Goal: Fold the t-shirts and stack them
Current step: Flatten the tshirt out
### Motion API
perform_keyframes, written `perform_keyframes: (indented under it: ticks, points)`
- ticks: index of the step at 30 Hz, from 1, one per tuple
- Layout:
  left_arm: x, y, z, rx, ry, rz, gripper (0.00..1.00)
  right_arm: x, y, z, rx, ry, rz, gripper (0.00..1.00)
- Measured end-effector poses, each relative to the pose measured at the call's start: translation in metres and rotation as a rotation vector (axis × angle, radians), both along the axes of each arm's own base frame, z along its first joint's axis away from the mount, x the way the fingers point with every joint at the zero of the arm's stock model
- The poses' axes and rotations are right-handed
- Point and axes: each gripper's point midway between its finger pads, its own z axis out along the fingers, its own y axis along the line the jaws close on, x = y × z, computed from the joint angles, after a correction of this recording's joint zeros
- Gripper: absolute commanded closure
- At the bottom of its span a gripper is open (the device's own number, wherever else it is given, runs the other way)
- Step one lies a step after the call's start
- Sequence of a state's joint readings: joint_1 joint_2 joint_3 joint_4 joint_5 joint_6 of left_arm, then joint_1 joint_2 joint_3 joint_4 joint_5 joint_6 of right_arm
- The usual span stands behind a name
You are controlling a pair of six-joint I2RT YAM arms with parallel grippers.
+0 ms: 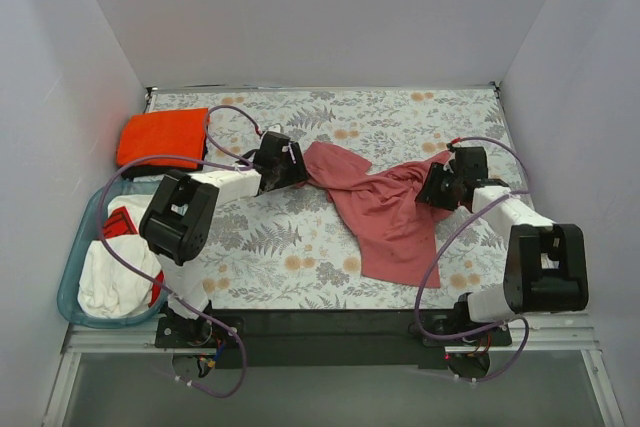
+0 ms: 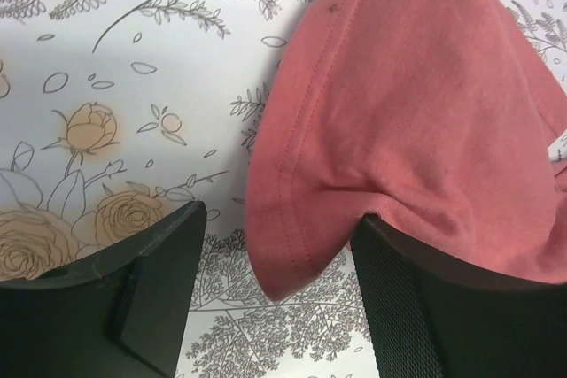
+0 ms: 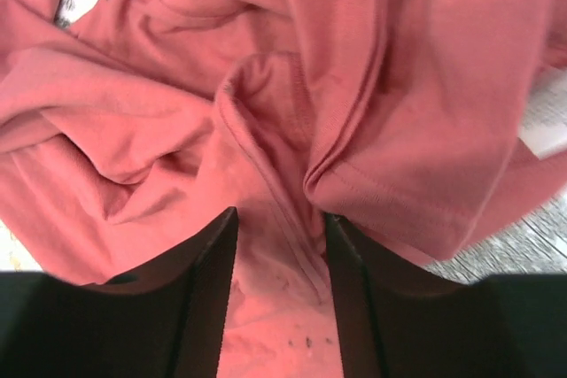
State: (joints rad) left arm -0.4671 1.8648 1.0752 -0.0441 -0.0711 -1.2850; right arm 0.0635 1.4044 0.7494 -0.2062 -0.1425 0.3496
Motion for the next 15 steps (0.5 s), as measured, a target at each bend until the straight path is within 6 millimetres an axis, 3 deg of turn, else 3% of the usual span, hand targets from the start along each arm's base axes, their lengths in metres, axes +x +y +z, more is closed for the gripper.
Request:
perform_keyframes:
  ticks: [6, 8, 11, 12, 13, 15]
  points:
    - [0.007, -0.005, 0.001, -0.014, -0.044, -0.014, 0.39, -0.001, 0.018, -0.020, 0.075, 0.061, 0.089, 0.64]
    - [0.007, -0.007, 0.001, -0.020, -0.055, -0.021, 0.44, -0.002, 0.020, -0.021, 0.085, 0.066, 0.106, 0.74]
    - [0.007, -0.009, -0.001, -0.032, -0.063, -0.032, 0.72, -0.002, 0.024, -0.021, 0.100, 0.063, 0.123, 0.97]
    - [0.004, -0.009, -0.003, -0.034, -0.058, -0.036, 0.92, -0.002, 0.025, -0.021, 0.105, 0.063, 0.127, 0.99]
    - [0.002, -0.009, -0.006, -0.035, -0.050, -0.033, 1.00, -0.002, 0.026, -0.020, 0.110, 0.063, 0.128, 0.99]
    - [-0.001, -0.005, -0.008, -0.015, -0.048, -0.031, 1.00, 0.000, 0.026, -0.018, 0.112, 0.059, 0.127, 0.99]
